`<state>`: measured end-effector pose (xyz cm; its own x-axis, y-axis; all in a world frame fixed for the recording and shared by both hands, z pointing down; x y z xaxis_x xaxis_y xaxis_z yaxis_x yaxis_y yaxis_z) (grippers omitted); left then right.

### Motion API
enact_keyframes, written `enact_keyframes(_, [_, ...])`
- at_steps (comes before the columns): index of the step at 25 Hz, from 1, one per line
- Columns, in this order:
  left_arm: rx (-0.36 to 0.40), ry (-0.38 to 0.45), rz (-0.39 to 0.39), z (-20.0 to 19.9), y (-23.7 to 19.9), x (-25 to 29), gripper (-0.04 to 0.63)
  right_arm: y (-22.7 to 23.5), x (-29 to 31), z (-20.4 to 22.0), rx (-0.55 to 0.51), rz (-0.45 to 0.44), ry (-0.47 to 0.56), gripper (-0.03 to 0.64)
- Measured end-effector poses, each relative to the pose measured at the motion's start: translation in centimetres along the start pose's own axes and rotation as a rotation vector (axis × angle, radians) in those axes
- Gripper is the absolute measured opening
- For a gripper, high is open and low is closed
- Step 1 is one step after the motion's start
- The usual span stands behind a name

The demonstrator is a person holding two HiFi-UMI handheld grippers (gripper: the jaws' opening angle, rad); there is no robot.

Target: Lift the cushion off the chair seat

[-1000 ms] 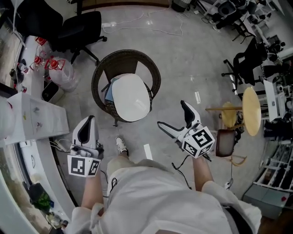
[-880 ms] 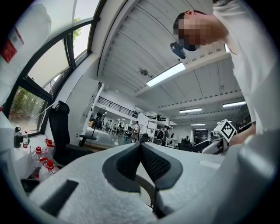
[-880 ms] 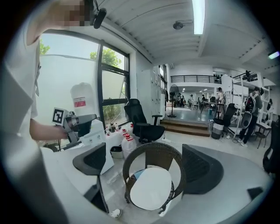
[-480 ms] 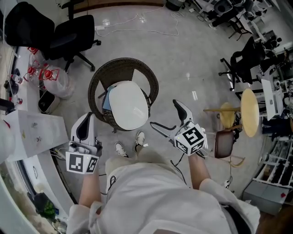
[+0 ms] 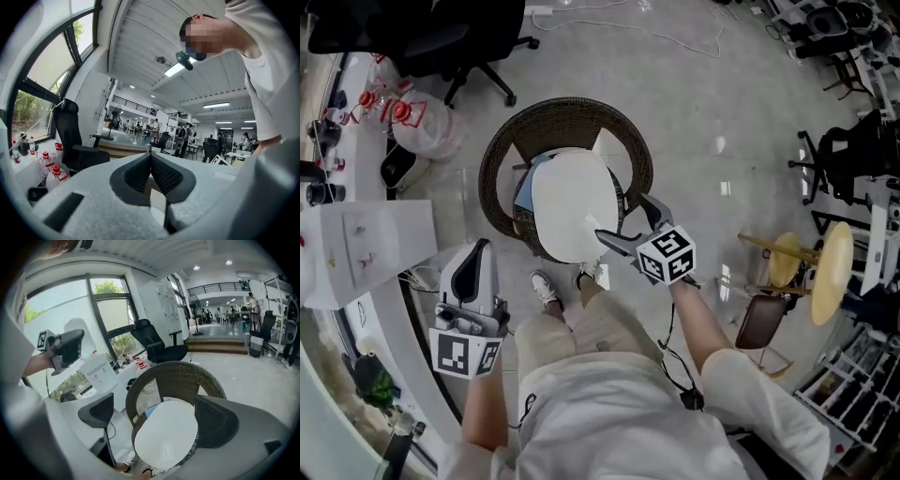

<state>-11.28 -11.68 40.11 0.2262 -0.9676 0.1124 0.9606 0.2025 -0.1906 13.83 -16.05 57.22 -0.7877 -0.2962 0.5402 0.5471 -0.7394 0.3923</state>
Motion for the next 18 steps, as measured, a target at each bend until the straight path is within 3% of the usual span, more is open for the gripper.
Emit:
enact_keyframes(8, [-0.028,-0.090,-0.065,10.1,-2.4,3.8,0.017,10.1,11.8,8.8,0.059,-0.060,-0.212,0.515])
enact_keyframes(18, [-0.071,-0.165,-0.112,18.1,-3.5,5.6,0.017,21.5,20.7,15.9,0.039,-0.026,-0.396,0.523])
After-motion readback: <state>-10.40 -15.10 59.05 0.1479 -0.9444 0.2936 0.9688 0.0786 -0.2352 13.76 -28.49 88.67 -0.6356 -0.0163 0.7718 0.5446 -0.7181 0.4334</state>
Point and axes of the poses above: the fingertips, and each gripper's own axes: x forward along the fingers, y to its right, z out of its underside, the point moved 2 cm from there along -x, backward along the fingers, and after that the axes turned 14 degrees about -z, right-handed, at the moved point
